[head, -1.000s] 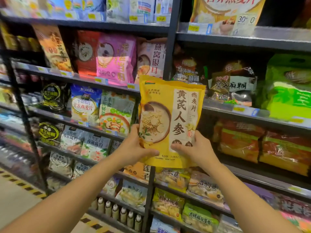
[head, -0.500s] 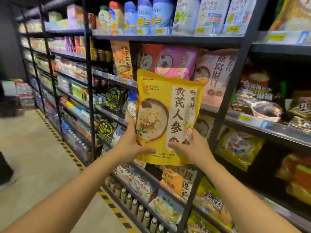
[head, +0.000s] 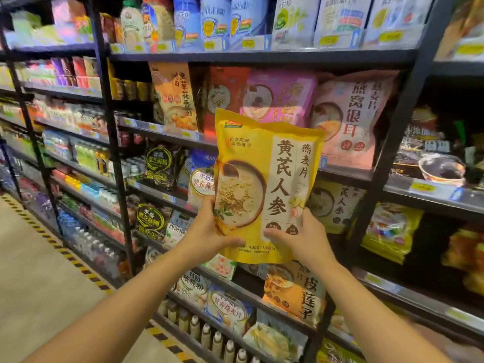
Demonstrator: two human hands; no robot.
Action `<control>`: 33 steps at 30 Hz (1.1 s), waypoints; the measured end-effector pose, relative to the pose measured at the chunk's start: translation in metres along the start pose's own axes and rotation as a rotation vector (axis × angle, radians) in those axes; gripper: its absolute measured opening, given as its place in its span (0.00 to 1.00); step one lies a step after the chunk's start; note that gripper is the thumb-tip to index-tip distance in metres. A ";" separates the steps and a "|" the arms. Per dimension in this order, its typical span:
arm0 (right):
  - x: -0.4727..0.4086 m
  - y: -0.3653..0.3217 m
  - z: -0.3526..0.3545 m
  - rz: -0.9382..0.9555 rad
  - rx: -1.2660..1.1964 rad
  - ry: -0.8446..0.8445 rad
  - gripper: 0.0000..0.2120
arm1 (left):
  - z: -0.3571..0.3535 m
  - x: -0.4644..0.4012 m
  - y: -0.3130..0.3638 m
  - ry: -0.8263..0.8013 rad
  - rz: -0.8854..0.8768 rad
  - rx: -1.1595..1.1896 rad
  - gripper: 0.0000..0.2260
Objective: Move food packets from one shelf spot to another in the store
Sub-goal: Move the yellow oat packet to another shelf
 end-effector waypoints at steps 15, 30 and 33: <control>-0.052 0.092 0.008 -0.127 0.126 0.175 0.38 | -0.107 -0.087 -0.076 -0.176 -0.063 0.109 0.43; -0.096 0.190 -0.006 -0.121 0.173 0.426 0.45 | -0.206 -0.143 -0.156 -0.094 -0.282 0.077 0.44; -0.095 0.208 -0.008 -0.101 0.265 0.497 0.43 | -0.227 -0.153 -0.172 -0.145 -0.302 0.111 0.46</control>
Point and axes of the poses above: each hand's wrist, its own x-axis away from the middle knuckle, its own z-axis out of the back of the hand, y = z × x, the point moved 2 cm from there along -x, towards the middle knuckle, and after that the axes turned 13 degrees about y, right-handed, at the moved point
